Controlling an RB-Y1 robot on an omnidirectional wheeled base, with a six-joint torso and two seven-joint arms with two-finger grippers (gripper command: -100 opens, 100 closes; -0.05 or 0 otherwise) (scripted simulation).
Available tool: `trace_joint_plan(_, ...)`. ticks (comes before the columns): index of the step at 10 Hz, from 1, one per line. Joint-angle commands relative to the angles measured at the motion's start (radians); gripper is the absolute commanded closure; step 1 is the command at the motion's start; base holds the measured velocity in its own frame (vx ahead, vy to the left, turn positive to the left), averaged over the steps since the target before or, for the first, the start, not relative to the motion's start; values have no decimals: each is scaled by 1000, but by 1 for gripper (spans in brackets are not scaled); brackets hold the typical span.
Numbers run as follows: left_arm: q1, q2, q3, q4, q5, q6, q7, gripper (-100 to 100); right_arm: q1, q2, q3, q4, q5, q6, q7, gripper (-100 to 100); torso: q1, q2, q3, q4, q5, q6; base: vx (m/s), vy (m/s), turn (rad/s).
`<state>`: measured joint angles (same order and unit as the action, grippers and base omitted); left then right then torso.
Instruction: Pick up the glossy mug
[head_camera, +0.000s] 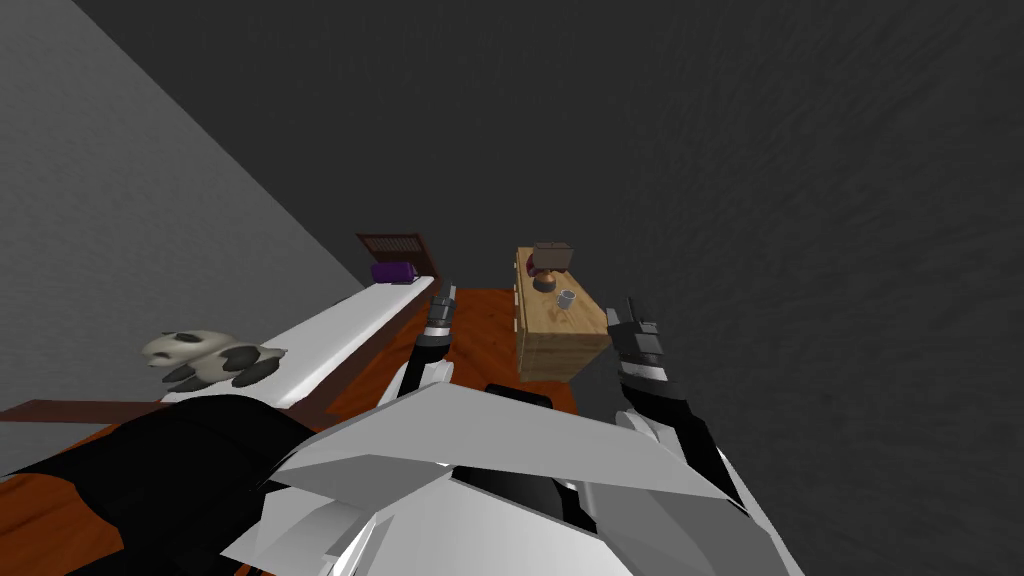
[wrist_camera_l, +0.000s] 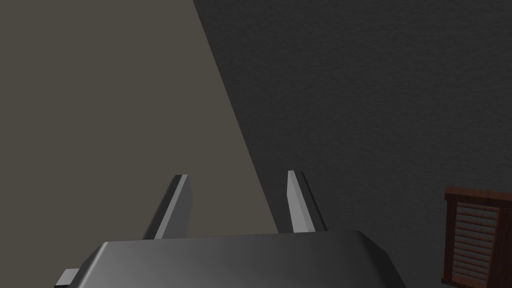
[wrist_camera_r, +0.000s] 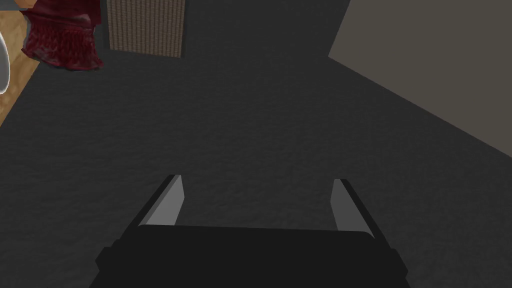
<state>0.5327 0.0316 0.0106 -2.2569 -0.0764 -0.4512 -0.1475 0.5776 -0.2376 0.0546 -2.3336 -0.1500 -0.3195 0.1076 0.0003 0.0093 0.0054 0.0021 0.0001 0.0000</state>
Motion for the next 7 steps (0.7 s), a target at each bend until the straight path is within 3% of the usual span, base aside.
trace_joint_plan(1, 0, 0, 0, 0, 0, 0, 0, 0, 24, -50, 10, 28, -19, 15, -18, -100, 0, 0, 0, 0, 0, 0, -159, 24, 54)
trace_joint_plan(7, 0, 0, 0, 0, 0, 0, 0, 0, 78, -215, 11, 67, -77, 90, -67, -100, 1, 0, 0, 0, 0, 0, -111, 27, 38)
